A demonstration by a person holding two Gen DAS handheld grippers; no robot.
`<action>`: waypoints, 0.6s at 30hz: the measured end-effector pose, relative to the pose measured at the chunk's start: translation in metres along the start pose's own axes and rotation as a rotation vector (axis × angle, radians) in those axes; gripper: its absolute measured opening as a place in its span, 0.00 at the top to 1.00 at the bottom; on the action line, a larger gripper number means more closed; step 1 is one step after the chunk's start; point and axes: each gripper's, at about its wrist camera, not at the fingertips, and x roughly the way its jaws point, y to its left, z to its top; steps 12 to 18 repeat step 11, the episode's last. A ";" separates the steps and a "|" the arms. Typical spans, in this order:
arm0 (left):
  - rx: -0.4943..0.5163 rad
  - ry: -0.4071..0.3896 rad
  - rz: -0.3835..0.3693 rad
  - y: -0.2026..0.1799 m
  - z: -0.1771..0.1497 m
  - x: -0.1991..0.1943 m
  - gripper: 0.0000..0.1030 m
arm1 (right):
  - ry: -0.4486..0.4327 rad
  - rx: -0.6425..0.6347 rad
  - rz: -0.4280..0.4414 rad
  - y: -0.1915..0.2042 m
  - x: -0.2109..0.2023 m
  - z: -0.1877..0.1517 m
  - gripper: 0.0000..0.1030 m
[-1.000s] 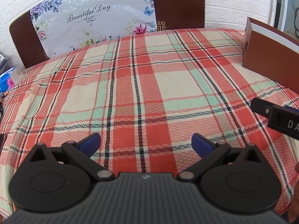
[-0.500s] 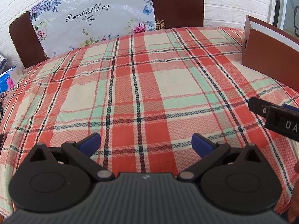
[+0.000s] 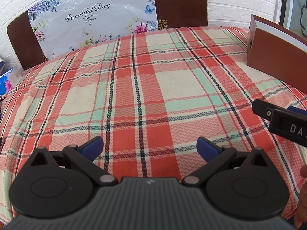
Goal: Organize objects
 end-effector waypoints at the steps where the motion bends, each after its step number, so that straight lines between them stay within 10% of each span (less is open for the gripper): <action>1: 0.000 0.002 0.000 0.000 0.000 0.000 0.00 | 0.000 0.000 0.000 0.000 0.000 0.000 0.12; 18: -0.009 -0.031 -0.032 0.000 0.001 -0.003 0.00 | 0.001 -0.003 0.001 0.001 0.002 0.000 0.12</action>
